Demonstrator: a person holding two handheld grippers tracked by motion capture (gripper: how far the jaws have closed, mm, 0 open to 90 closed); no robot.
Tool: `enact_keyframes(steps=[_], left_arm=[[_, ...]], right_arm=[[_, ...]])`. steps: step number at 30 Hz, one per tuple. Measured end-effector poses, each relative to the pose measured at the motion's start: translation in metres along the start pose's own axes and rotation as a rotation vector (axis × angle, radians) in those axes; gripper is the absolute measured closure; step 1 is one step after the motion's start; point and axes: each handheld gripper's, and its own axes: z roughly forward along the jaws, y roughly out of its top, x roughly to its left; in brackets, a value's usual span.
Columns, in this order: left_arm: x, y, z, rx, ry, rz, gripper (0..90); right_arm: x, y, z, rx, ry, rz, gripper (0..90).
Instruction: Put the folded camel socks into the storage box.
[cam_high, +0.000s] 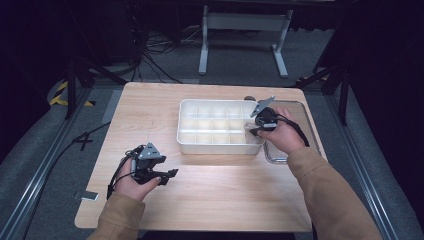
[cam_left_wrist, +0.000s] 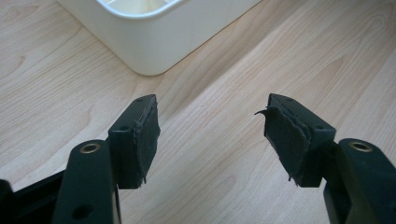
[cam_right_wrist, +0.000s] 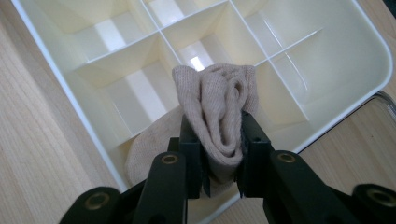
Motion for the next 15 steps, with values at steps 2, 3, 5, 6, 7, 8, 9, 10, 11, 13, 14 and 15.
enact_keyframes(steps=[2, 3, 5, 6, 7, 8, 9, 10, 11, 13, 14, 15], left_arm=[[0.001, -0.002, -0.002, 0.001, 0.011, 0.000, 35.9], [0.001, -0.004, -0.003, 0.000, 0.013, -0.004, 35.9], [0.001, -0.005, -0.004, 0.001, 0.015, -0.008, 35.9], [0.001, -0.006, -0.005, 0.003, 0.016, -0.015, 36.0], [0.001, -0.007, -0.006, 0.006, 0.014, -0.012, 37.1], [0.001, -0.007, -0.006, 0.006, 0.016, -0.019, 37.9], [0.001, -0.008, -0.007, 0.009, 0.019, -0.020, 37.9], [0.001, -0.008, -0.007, 0.009, 0.020, -0.017, 37.9], [0.001, -0.009, -0.006, 0.009, 0.021, -0.017, 37.8], [0.001, -0.010, -0.006, 0.015, 0.020, -0.022, 37.7], [0.001, -0.010, -0.005, 0.015, 0.022, -0.021, 37.7], [0.001, -0.010, -0.005, 0.016, 0.019, -0.021, 37.7]], right_arm=[[0.000, 0.001, 0.001, 0.006, 0.013, -0.025, 75.5], [0.000, 0.001, 0.002, 0.015, 0.016, -0.031, 75.4], [0.001, 0.001, 0.004, 0.046, 0.029, -0.041, 75.2], [0.001, 0.001, 0.008, 0.080, 0.044, -0.052, 75.2], [0.002, 0.001, 0.011, 0.094, 0.054, -0.063, 75.3], [0.003, 0.001, 0.012, 0.102, 0.061, -0.061, 75.3], [0.002, 0.002, 0.013, 0.110, 0.064, -0.065, 75.4], [0.002, 0.002, 0.015, 0.116, 0.069, -0.061, 75.4], [0.002, 0.002, 0.015, 0.121, 0.075, -0.055, 75.4], [0.001, 0.002, 0.016, 0.133, 0.085, -0.047, 75.5], [0.000, 0.002, 0.018, 0.148, 0.093, -0.042, 75.5], [0.000, 0.002, 0.020, 0.162, 0.098, -0.038, 75.6]])
